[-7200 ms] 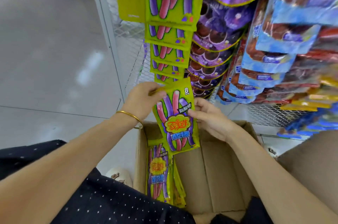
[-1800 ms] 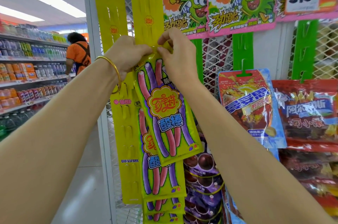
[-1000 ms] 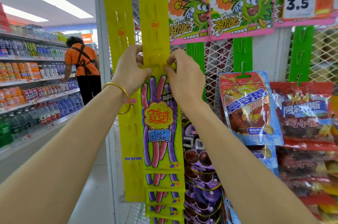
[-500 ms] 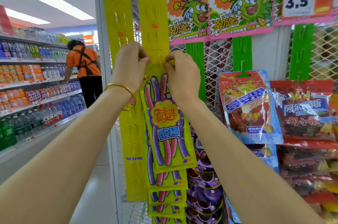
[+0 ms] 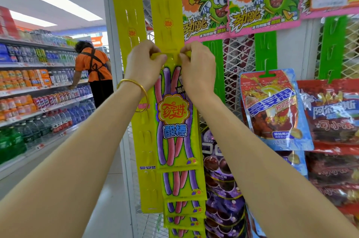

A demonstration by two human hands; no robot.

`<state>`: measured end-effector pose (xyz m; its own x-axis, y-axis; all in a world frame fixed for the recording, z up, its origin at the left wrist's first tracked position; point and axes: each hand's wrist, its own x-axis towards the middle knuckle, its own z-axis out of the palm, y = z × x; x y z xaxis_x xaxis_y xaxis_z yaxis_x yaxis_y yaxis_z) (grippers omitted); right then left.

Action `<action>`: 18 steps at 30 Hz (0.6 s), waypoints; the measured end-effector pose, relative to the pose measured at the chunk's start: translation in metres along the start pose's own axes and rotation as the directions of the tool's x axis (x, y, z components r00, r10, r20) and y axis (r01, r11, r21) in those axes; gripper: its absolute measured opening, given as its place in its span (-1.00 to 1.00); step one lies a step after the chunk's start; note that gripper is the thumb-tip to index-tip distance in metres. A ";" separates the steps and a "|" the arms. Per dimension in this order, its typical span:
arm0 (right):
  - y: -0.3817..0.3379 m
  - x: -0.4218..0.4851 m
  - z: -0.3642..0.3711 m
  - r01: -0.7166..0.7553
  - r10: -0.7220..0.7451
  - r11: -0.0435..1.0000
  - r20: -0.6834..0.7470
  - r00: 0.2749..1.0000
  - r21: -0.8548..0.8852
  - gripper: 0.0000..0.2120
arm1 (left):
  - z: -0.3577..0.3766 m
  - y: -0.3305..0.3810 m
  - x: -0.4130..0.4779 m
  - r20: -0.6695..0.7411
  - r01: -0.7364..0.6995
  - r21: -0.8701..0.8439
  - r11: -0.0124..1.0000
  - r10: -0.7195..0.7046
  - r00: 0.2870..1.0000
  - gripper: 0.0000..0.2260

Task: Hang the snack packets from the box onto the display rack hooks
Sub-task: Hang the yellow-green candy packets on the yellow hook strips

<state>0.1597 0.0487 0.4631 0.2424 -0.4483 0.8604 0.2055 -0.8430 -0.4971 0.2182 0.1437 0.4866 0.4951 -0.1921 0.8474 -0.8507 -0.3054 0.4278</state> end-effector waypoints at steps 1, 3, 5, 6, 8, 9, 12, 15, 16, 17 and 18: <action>0.000 0.001 0.000 -0.001 0.001 1.000 0.003 1.000 -0.005 -0.87 | 0.003 -0.001 0.001 -0.010 0.043 -0.049 0.998 -0.044 0.999 -0.93; 0.000 0.001 0.001 0.003 -0.003 1.000 0.006 1.000 -0.010 -0.86 | 0.009 -0.002 0.003 -0.024 0.122 -0.158 0.980 -0.127 0.992 -0.89; 0.000 0.002 0.001 0.012 -0.012 1.000 0.002 1.000 -0.008 -0.86 | 0.013 -0.001 0.004 -0.036 0.181 -0.224 0.957 -0.194 0.980 -0.85; -0.001 0.002 0.001 0.017 -0.017 1.000 0.001 1.000 -0.009 -0.86 | 0.015 0.001 0.004 -0.040 0.213 -0.247 0.945 -0.230 0.972 -0.81; -0.001 0.003 0.001 0.022 -0.022 1.000 0.000 1.000 -0.015 -0.86 | 0.018 0.004 0.005 -0.040 0.274 -0.305 0.912 -0.300 0.953 -0.73; -0.001 0.003 0.001 0.023 -0.023 1.000 0.001 1.000 -0.017 -0.85 | 0.019 0.006 0.005 -0.041 0.297 -0.339 0.893 -0.330 0.943 -0.71; -0.001 0.003 0.001 0.029 -0.029 0.999 0.009 1.000 -0.012 -0.85 | 0.022 0.009 0.007 -0.056 0.342 -0.413 0.844 -0.399 0.915 -0.67; -0.002 0.005 0.000 0.036 -0.035 0.999 0.024 0.999 -0.026 -0.85 | 0.022 0.013 0.008 -0.065 0.370 -0.419 0.829 -0.434 0.899 -0.66; -0.002 0.005 0.000 0.038 -0.037 0.999 0.026 0.999 -0.032 -0.85 | 0.023 0.014 0.009 -0.069 0.376 -0.421 0.825 -0.442 0.894 -0.67; -0.001 0.005 -0.001 0.040 -0.039 0.998 0.028 0.999 -0.038 -0.85 | 0.023 0.014 0.010 -0.075 0.380 -0.426 0.821 -0.451 0.889 -0.67; -0.001 0.006 -0.001 0.044 -0.042 0.998 0.027 0.999 -0.040 -0.85 | 0.024 0.014 0.011 -0.077 0.386 -0.440 0.811 -0.462 0.883 -0.67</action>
<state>0.1601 0.0468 0.4686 0.2593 -0.4038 0.8773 0.1774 -0.8730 -0.4542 0.2158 0.1152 0.4947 0.8170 0.0435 0.5751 -0.5765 0.0891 0.8122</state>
